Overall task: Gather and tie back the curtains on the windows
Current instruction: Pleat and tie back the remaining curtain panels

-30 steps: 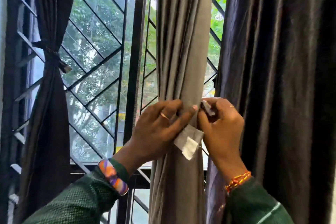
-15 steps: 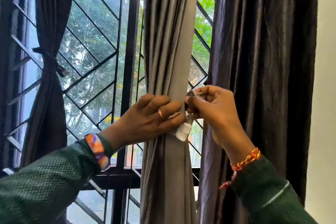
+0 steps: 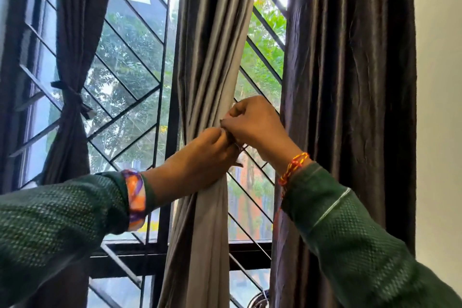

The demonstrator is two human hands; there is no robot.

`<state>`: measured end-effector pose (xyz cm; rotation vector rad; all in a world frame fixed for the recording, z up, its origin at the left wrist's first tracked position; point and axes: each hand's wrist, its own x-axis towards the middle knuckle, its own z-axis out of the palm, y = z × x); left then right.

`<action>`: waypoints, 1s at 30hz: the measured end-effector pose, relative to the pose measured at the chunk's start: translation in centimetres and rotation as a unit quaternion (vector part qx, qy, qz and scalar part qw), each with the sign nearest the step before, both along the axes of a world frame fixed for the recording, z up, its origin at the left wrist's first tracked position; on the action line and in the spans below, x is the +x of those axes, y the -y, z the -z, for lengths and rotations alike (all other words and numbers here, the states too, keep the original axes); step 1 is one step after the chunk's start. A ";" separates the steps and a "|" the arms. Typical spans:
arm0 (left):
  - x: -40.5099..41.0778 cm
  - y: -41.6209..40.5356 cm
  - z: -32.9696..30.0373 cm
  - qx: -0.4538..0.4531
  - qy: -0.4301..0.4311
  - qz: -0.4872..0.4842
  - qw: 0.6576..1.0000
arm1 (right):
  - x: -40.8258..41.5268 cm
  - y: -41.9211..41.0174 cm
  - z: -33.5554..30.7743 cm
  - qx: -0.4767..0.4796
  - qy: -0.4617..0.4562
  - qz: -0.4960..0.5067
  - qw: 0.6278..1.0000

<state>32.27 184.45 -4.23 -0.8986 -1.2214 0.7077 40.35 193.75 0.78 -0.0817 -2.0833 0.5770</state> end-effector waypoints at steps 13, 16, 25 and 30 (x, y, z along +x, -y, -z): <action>0.6 3.3 -1.9 0.157 0.098 -0.096 0.978 | -0.7 -0.2 6.0 -0.100 0.046 -0.253 0.961; 0.8 2.8 -2.0 0.198 0.334 -0.042 0.921 | -1.6 -0.1 5.9 -0.067 -0.020 -0.226 0.972; 0.2 2.7 0.7 0.356 0.322 0.135 0.867 | -3.4 -0.9 3.7 -0.177 -0.085 -0.263 0.945; -1.9 3.0 1.1 0.287 0.109 0.143 0.941 | -4.6 0.0 2.4 -0.219 -0.061 -0.286 0.931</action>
